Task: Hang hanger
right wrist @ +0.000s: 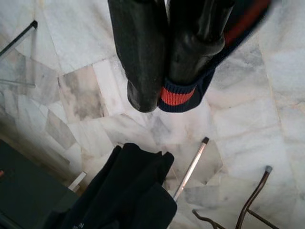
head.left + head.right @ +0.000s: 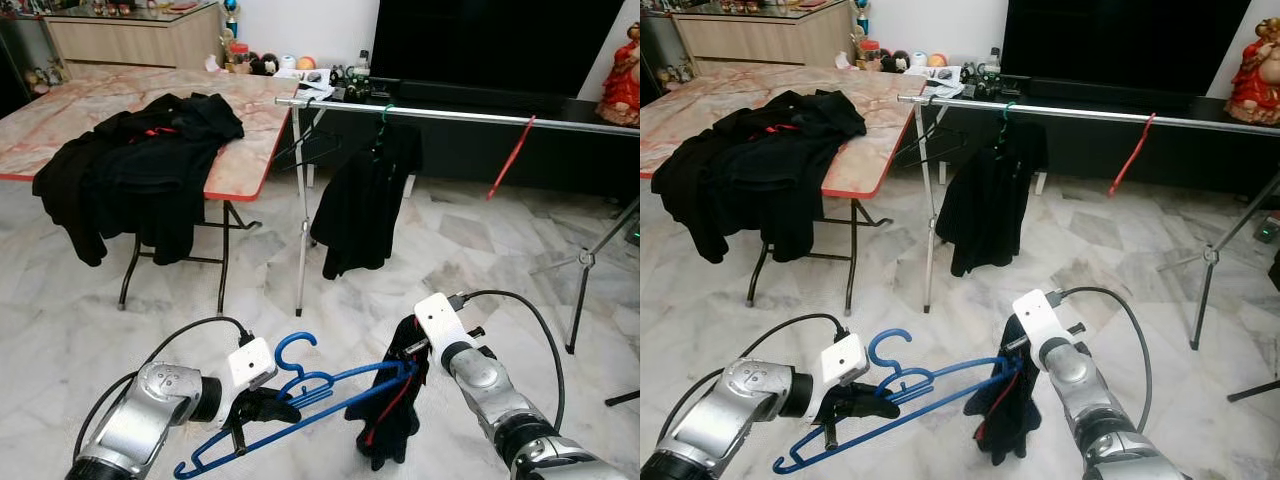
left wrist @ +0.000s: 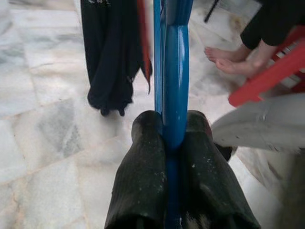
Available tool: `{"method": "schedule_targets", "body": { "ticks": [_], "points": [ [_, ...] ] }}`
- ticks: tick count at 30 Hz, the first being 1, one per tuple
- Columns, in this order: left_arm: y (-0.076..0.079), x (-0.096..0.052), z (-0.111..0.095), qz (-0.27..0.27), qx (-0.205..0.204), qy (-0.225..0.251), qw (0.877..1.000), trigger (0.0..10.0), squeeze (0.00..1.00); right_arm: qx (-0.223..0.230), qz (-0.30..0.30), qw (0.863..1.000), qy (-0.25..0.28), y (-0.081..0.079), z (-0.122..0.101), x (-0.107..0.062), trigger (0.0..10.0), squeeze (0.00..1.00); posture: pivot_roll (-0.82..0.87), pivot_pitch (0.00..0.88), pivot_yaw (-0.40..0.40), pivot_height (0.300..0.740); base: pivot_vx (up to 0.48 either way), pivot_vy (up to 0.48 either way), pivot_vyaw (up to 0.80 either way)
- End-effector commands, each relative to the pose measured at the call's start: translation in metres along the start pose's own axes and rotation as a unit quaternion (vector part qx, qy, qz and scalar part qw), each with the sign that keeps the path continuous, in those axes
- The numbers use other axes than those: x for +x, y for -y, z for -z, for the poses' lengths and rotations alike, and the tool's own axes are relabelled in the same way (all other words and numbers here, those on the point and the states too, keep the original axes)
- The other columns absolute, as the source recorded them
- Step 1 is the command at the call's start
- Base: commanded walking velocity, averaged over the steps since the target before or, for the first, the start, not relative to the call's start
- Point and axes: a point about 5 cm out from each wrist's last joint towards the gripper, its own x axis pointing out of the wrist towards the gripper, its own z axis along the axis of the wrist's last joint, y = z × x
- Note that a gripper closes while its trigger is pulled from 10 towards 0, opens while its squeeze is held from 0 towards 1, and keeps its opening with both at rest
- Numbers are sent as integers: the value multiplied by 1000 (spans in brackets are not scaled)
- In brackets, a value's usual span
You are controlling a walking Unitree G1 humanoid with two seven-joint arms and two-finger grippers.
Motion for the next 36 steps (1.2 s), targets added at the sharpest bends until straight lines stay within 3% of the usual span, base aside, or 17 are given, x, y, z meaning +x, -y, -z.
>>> {"method": "schedule_targets", "body": {
  "ticks": [1, 6, 7, 19, 25, 36],
  "points": [
    [5, 1, -2, 19, 1, 1, 1000, 10000, 0, -4, 10, 1000, 4, 6, -5, 1, 10000, 0, 96, 0, -62, 740, 0, 0, 0],
    [15, 0, -2, 47, 17, -29, 998, 10000, 0, 0, 15, 1000, -5, 5, -4, 1, 10000, 0, 99, 0, -63, 740, 0, 0, 0],
    [11, 3, 0, 22, 32, -44, 998, 10000, 0, 5, 14, 1000, -4, 4, -5, 2, 10000, 0, 97, 0, -62, 740, 0, 0, 0],
    [-4, 16, 3, -79, 33, -52, 995, 10000, 0, 20, 16, 1000, 4, 4, -9, 2, 10000, 0, 92, 0, -60, 740, 0, 0, 0],
    [-10, 19, 4, -119, 25, -47, 991, 10000, 0, 25, 14, 1000, 6, 2, -9, 2, 10000, 0, 92, 0, -60, 740, 0, 0, 0],
    [-9, 29, -5, -111, 10, -15, 994, 10000, 0, 50, 5, 999, 10, -1, -12, 3, 10000, 0, 87, 0, -60, 740, 0, 0, 0]
  ]
}}
